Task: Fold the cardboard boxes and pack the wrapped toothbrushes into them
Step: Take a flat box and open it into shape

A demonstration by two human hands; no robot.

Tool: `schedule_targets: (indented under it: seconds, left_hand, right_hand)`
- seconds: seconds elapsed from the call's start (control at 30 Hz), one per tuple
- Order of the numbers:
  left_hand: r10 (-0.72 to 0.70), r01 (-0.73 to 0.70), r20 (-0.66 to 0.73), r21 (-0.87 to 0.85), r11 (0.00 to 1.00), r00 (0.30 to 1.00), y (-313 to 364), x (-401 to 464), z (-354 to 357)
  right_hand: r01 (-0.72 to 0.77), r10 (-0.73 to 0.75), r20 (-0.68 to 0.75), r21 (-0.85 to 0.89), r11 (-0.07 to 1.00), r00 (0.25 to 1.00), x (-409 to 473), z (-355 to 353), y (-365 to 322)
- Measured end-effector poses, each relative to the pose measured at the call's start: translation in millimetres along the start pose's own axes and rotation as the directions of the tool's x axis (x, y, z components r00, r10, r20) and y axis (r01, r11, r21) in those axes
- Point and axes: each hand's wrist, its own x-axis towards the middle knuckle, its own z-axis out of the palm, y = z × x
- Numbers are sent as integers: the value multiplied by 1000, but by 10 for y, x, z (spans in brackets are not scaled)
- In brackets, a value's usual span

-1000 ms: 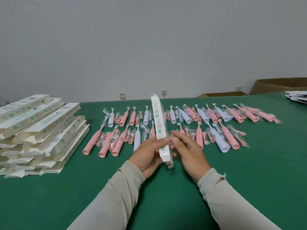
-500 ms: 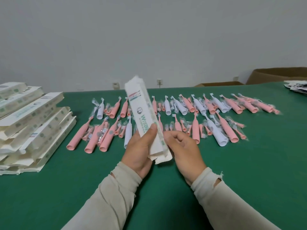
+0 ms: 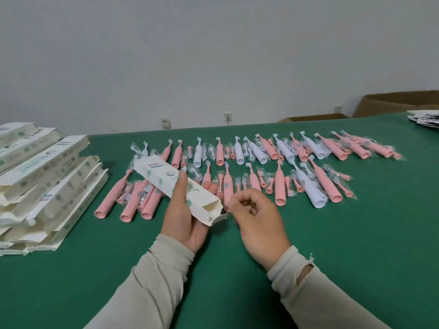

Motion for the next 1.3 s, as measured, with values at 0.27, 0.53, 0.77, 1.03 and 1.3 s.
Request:
schedule_targets:
  seconds: [0.27, 0.53, 0.77, 1.03, 1.3]
  left_hand:
    - [-31, 33, -42, 47, 998, 999, -58, -13, -10]
    - [-18, 19, -24, 33, 999, 1000, -106, -96, 98]
    - [-134, 134, 12, 15, 991, 991, -58, -50, 20]
    - [-134, 136, 49, -42, 990, 990, -26, -77, 45]
    - [-119, 118, -4, -43, 992, 993, -32, -104, 89]
  right_hand:
    - [157, -127, 189, -148, 976, 974, -132, 55, -2]
    - [162, -163, 17, -227, 960, 987, -117, 85, 5]
    - [295, -217, 250, -335, 895, 943, -103, -11, -19]
    - [495, -404, 290, -442, 748, 868, -66, -70, -63]
    - [502, -430, 262, -399, 767, 864, -50, -85, -43]
